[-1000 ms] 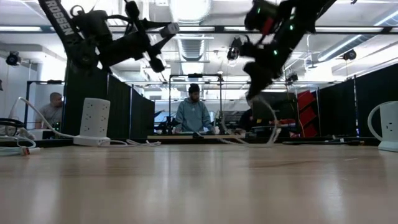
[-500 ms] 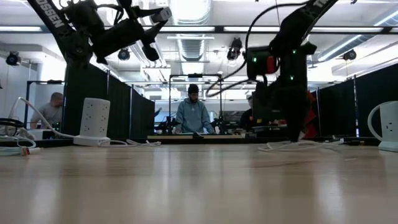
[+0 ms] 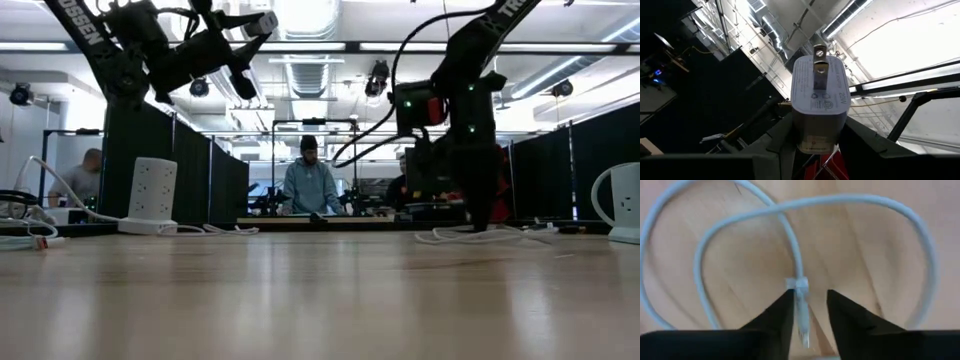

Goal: Insert USB
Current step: Insert the white charger cable into the purple charger adapter

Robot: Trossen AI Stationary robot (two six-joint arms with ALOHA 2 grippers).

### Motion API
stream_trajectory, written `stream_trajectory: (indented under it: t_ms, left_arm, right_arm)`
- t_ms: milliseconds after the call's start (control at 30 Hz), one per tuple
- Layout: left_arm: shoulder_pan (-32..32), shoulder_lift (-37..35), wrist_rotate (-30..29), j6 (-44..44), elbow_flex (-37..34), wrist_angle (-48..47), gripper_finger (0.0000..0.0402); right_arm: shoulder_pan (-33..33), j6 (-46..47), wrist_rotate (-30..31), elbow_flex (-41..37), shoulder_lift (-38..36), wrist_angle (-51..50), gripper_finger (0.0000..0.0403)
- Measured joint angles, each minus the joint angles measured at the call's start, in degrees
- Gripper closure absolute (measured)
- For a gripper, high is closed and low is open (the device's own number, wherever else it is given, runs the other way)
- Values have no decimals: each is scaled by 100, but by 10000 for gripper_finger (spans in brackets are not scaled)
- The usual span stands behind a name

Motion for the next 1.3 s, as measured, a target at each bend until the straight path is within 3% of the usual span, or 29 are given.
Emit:
stream_trajectory:
  t_ms: [233, 667, 1200, 1300]
  left_arm:
    - [0, 0, 4, 24, -5, -6, 284]
    - [0, 0, -2, 115, -5, -7, 284]
    - [1, 2, 52, 296, -7, -144, 284]
    - [0, 4, 202, 476, -7, -330, 284]
  right_arm:
    - [0, -78, 8, 79, -140, -135, 257]
    - [-12, -668, 108, 121, 292, -122, 256]
    - [-1, -1398, -217, 612, 328, -855, 386]
    - [20, -1590, -214, 1016, 161, -1120, 389]
